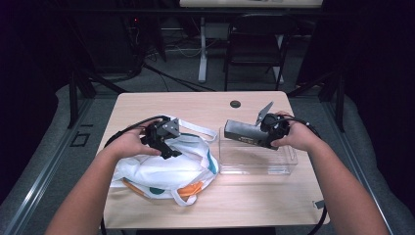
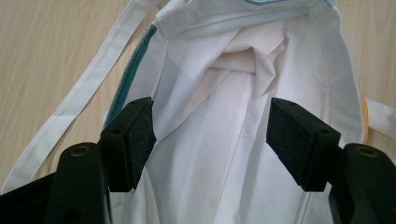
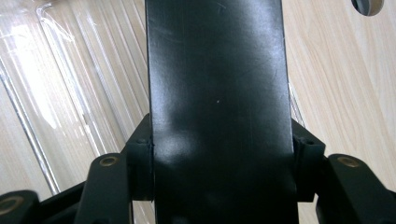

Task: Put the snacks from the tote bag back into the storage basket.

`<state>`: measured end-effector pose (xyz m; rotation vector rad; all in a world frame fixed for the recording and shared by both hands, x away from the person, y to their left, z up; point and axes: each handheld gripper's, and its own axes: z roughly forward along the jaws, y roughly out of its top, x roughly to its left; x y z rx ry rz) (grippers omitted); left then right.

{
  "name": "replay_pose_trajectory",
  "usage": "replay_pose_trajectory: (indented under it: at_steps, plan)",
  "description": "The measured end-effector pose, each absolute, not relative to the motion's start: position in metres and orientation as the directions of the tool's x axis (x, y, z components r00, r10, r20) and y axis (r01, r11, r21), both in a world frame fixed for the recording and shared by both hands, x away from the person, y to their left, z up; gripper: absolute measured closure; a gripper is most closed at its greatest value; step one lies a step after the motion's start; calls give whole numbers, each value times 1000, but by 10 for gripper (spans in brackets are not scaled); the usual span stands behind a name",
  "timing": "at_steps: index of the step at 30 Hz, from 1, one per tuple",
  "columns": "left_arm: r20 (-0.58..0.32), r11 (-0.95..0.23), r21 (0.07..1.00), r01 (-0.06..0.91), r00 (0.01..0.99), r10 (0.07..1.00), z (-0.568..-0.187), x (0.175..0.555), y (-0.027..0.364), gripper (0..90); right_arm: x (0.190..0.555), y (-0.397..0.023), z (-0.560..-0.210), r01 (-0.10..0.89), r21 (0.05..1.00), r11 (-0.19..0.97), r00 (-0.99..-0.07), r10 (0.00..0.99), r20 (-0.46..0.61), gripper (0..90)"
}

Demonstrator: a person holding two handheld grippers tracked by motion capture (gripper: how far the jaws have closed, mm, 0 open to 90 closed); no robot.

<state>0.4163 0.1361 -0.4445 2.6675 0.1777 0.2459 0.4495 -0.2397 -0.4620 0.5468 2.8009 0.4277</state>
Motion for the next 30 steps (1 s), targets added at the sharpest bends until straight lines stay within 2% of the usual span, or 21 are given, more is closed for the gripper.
replay_pose_trajectory:
  at_steps: [18,30]
  plan:
    - [138,-891,444,93,976,171,-447,417,138,323,447,-247,-472,324,358,876,-903,399,-160,416]
    - [133,-892,442,95,976,170,-448,417,138,323,447,-246,-489,327,321,889,-908,390,-153,416]
